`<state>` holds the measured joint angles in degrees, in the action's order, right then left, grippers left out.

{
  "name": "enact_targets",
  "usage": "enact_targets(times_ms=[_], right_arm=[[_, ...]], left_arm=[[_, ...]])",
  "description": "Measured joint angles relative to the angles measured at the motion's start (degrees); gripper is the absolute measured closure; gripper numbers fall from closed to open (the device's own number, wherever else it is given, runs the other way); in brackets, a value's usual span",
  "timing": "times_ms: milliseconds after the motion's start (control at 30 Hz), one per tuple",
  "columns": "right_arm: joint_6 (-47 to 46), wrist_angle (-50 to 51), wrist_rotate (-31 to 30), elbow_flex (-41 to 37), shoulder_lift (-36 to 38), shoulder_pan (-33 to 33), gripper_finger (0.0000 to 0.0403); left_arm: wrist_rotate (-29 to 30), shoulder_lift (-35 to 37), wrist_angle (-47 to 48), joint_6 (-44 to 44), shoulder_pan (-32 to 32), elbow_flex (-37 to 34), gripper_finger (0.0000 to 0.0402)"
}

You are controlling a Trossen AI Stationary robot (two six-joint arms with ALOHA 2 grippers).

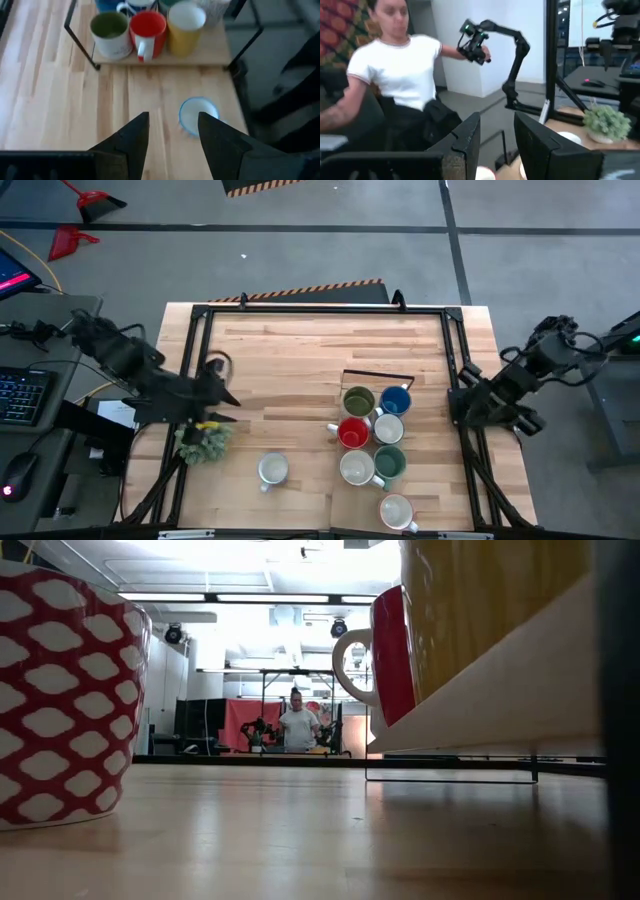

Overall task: Place coffee mugs
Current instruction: Put the red and white mug on the shelf

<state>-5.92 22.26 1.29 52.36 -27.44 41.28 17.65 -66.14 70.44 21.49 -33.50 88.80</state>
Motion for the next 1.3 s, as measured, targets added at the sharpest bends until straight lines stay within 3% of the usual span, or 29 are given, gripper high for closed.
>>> enact_targets(times_ms=[267,400,500,633,767,967,1167,1300], right_arm=[[-0.2,-2.7,-0.8,-7.4,5.3,0.0,0.0295],[-0.1,-14.2,-0.8,-18.2,10.1,0.0,0.0295],[-2.0,-26.9,-0.9,-27.5,13.1,0.0,0.0295],[-5.3,-41.4,-2.3,-36.2,13.2,-1.3,0.0295],[-5.2,-46.7,-2.2,-39.7,10.8,-4.8,0.0295],[-2.2,-49.9,9.3,-39.9,8.6,-13.1,0.0295],[-9.5,-49.5,19.7,-39.9,8.6,-23.8,0.0295],[-12.5,-49.6,24.9,-39.9,8.6,-28.2,0.0295]], left_arm=[[-0.4,18.6,-23.2,1.3,0.0,-31.8,0.0243],[-0.8,23.3,-38.7,-1.0,0.0,-44.8,0.0243],[-2.9,25.0,-48.6,-3.5,0.0,-50.1,0.0243],[-4.5,25.1,-58.3,-10.5,0.3,-52.8,0.0243],[-6.9,24.4,-63.0,-14.5,2.6,-52.9,0.0243],[-13.8,23.2,-63.8,-14.6,9.3,-52.9,0.0243],[-22.2,21.6,-67.6,-14.7,14.4,-52.9,0.0243],[-23.1,20.1,-67.7,-13.4,16.0,-52.9,0.0243]])
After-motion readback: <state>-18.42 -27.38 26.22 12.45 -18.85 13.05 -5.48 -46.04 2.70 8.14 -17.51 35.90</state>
